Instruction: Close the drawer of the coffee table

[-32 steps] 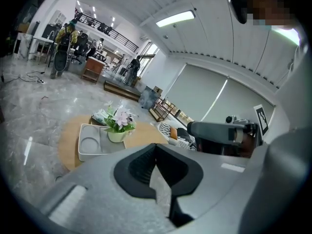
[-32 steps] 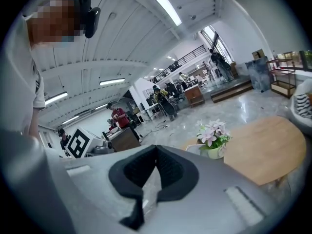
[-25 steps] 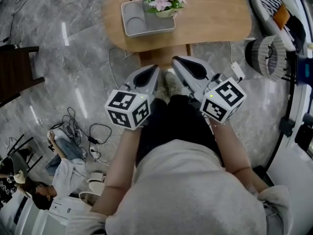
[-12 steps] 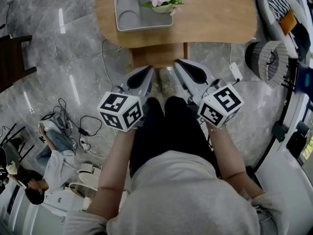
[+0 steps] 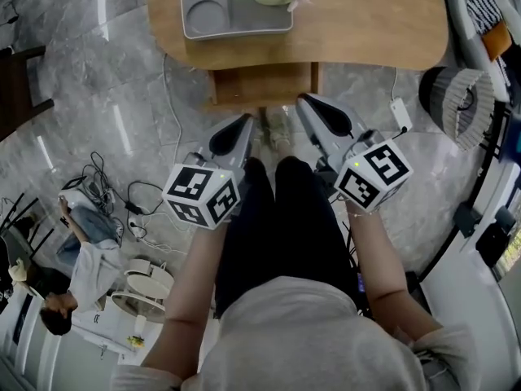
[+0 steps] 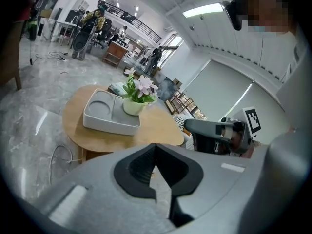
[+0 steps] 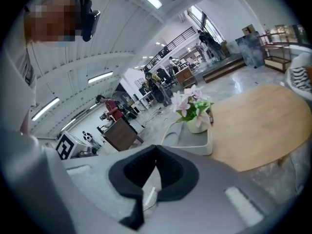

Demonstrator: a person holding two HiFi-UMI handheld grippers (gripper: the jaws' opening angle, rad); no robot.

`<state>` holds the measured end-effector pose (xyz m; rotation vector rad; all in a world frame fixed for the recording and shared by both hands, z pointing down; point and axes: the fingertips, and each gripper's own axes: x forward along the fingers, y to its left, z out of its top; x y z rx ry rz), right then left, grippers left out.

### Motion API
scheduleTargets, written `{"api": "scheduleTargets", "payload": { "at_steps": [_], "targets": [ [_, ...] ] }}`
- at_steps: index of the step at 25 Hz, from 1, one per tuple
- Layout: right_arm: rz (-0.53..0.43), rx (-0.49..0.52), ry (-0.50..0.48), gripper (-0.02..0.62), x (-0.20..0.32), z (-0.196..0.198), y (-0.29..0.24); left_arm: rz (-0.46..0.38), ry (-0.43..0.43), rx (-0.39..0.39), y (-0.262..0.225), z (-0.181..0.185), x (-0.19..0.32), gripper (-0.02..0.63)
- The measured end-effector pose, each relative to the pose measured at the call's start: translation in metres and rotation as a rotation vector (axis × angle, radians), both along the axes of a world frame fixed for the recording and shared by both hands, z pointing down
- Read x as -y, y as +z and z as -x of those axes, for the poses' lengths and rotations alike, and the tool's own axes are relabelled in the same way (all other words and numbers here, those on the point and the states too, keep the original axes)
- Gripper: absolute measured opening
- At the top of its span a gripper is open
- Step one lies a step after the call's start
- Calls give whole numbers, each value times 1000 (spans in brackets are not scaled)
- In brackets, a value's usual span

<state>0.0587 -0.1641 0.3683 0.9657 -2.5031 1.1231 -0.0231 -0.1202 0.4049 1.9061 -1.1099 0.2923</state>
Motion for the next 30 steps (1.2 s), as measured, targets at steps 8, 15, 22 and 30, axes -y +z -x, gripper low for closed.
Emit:
{"api": "scheduleTargets", "payload": {
  "at_steps": [8, 15, 22, 30],
  "targets": [
    [61, 7, 78, 3, -12, -17, 61, 10, -69, -1, 56, -2, -8, 2],
    [78, 5, 42, 3, -32, -9, 106, 37, -21, 44, 108, -1, -20, 2],
    [85, -24, 53, 3, -42, -11, 150, 69, -96, 46, 155, 16, -27, 2],
    [78, -59, 81, 3, -51, -16, 197, 74, -119, 61, 206, 16, -36, 2]
  ]
}}
